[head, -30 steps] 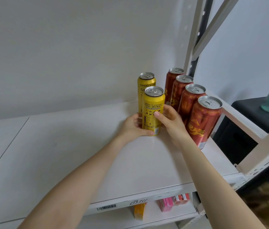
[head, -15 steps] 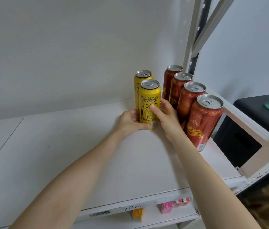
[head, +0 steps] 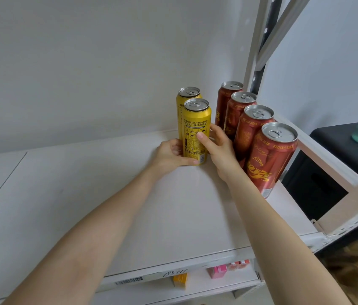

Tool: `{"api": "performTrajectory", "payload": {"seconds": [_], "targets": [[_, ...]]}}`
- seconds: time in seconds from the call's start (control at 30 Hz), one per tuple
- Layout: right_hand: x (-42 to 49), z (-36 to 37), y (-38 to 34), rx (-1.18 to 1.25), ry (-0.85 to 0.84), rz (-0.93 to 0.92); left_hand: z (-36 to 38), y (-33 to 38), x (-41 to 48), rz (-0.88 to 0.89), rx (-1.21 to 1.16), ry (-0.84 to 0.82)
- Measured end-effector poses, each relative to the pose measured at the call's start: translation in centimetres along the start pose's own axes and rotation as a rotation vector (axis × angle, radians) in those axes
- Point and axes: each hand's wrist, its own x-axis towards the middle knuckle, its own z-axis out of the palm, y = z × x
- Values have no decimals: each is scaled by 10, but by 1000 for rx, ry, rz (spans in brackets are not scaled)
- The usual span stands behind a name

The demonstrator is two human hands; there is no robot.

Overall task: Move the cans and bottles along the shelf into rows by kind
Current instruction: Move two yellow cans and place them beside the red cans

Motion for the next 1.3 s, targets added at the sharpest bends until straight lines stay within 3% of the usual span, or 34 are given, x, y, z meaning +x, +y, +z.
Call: {"api": "performTrajectory", "payload": {"seconds": [0.23,0.37,0.53,0.9,1.3], "targets": [[-2,1,-3,-43,35,57,-4,2,-7,-17,-4,-41],[-12,5,-5,-122,148,75,-9,1,-15,-43,40,-1],[-32,15,-16,-453,211,58,-25,-4,-41,-67,186,85],[-122,39,-48,-1368,48,-46,-69,4,-132,141,795,139],[-215,36,-69,-1647,-46,-123,-75,5,-240,215,1143,152]]}}
